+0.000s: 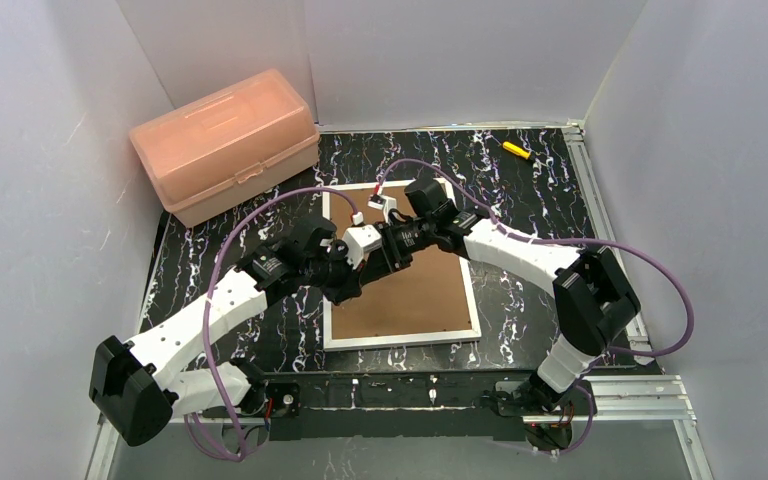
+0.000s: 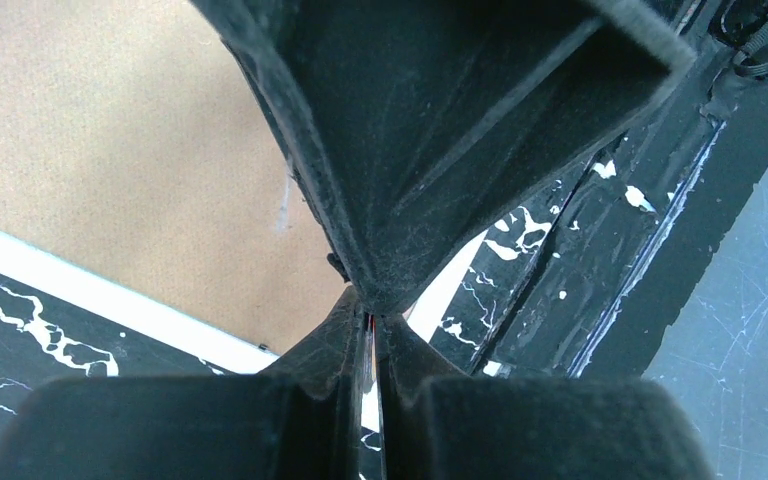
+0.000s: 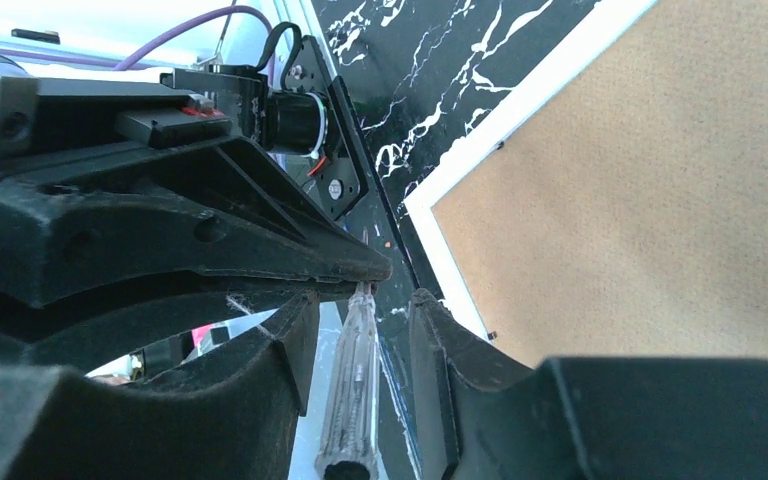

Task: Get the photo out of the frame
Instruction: Pick up the screwdriver from the center of the board.

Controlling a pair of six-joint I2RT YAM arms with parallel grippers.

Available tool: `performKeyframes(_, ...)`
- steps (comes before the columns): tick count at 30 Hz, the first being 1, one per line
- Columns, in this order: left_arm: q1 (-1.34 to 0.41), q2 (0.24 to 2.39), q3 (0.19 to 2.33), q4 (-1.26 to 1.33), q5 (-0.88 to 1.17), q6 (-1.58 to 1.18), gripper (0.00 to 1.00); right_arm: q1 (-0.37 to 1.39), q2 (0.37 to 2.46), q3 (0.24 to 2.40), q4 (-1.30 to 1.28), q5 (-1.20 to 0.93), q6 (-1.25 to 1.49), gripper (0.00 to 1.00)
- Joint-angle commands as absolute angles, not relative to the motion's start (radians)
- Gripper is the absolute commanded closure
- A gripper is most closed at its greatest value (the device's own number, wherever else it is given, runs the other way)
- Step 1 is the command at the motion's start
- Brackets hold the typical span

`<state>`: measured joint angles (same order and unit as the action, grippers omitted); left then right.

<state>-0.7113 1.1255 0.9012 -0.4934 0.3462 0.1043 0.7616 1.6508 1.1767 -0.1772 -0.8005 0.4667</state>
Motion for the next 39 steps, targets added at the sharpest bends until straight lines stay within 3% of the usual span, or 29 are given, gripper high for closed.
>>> performKeyframes(1, -0.718, 1.108, 0.942, -0.501, 0.326, 0.13, 1.0, 0.767, 1.662, 1.208, -0.192, -0.834, 0.434, 0.54)
performKeyframes(4, -0.717, 1.104, 0.939, -0.501, 0.326, 0.132, 1.0, 0.768, 1.663, 1.202, -0.209, -0.835, 0.423, 0.57)
performKeyframes(10, -0.72, 1.103, 0.933, -0.499, 0.328, 0.128, 1.0, 0.766, 1.659, 1.2, -0.2, -0.826, 0.423, 0.83)
performKeyframes(12, -0.721, 1.098, 0.929, -0.497, 0.321, 0.124, 0.96, 0.766, 1.653, 1.201, -0.2, -0.812, 0.422, 0.9)
performKeyframes(16, -0.72, 1.075, 0.916, -0.498, 0.265, 0.077, 0.7, 0.756, 1.64, 1.193, -0.208, -0.774, 0.411, 0.99)
performKeyframes(19, -0.717, 1.062, 0.926, -0.533, 0.215, -0.023, 0.43, 0.74, 1.624, 1.176, -0.203, -0.752, 0.41, 0.99)
performKeyframes(20, -0.712, 1.062, 0.936, -0.552, 0.215, -0.061, 0.41, 0.733, 1.617, 1.168, -0.196, -0.743, 0.412, 0.99)
performKeyframes(29, -0.409, 0.962, 0.8, -0.332, 0.644, -0.413, 0.39, 0.664, 1.489, 1.029, -0.011, -0.737, 0.518, 0.99)
performKeyframes(39, -0.303, 0.995, 0.725, -0.01, 0.902, -0.773, 0.48, 0.658, 1.406, 0.983, 0.236, -0.86, 0.626, 0.99)
